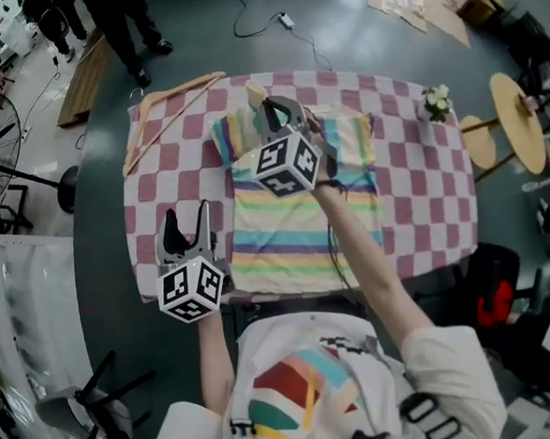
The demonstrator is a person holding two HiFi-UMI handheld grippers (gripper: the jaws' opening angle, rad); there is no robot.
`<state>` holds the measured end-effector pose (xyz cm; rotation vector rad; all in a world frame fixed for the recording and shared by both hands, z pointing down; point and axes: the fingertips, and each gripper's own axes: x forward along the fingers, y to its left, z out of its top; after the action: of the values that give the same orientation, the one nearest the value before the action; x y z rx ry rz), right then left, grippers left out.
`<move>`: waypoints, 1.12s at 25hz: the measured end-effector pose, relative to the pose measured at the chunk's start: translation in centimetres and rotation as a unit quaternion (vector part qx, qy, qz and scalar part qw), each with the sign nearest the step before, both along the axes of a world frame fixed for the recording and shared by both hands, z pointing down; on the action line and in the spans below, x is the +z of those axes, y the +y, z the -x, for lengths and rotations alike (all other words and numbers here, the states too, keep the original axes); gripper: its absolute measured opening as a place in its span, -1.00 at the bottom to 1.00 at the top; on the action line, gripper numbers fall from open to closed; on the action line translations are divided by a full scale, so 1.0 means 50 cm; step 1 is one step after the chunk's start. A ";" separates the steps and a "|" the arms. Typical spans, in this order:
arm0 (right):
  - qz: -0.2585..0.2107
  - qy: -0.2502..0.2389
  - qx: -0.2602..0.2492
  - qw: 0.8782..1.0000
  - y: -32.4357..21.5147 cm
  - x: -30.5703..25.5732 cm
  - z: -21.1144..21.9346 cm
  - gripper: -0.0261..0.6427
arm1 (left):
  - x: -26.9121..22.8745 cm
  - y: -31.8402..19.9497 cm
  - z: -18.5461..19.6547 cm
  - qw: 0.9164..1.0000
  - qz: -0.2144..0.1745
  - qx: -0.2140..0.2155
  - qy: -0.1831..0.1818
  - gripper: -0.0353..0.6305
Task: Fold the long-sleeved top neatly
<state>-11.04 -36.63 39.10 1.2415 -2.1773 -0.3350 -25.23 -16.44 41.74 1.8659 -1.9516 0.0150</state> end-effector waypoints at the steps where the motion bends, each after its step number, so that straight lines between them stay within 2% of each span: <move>1: 0.005 -0.007 0.019 1.000 -0.013 0.000 -0.047 -0.88 | -0.002 -0.012 -0.030 1.000 0.001 0.011 -0.001 0.05; 6: 0.065 -0.065 0.095 0.991 -0.051 0.057 -0.250 -0.88 | 0.003 -0.054 -0.146 0.999 0.016 0.051 -0.008 0.05; 9: 0.110 -0.107 0.140 0.978 -0.054 0.129 -0.351 -0.88 | 0.021 -0.069 -0.196 0.997 0.034 0.068 -0.018 0.05; 13: 0.163 -0.144 0.181 0.959 -0.045 0.230 -0.443 -0.88 | 0.049 -0.084 -0.244 0.995 0.056 0.081 -0.028 0.05; 16: 0.192 -0.141 0.203 0.950 -0.033 0.288 -0.489 -0.88 | 0.066 -0.098 -0.271 0.993 0.065 0.089 -0.031 0.05; 22: 0.221 -0.109 0.218 0.944 -0.021 0.351 -0.514 -0.87 | 0.086 -0.110 -0.304 0.992 0.075 0.100 -0.032 0.05; 26: 0.227 -0.086 0.248 0.938 -0.016 0.370 -0.532 -0.87 | 0.092 -0.110 -0.310 0.991 0.075 0.104 -0.032 0.05; 27: 0.224 -0.087 0.251 0.938 -0.015 0.369 -0.534 -0.83 | 0.091 -0.110 -0.309 0.991 0.074 0.104 -0.032 0.05; 28: 0.223 -0.091 0.250 0.938 -0.014 0.365 -0.536 -0.66 | 0.089 -0.110 -0.306 0.992 0.072 0.103 -0.032 0.05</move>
<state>15.74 -37.32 57.38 1.5292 -1.8407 0.4738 -9.93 -21.92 46.21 1.9824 -1.7393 0.2731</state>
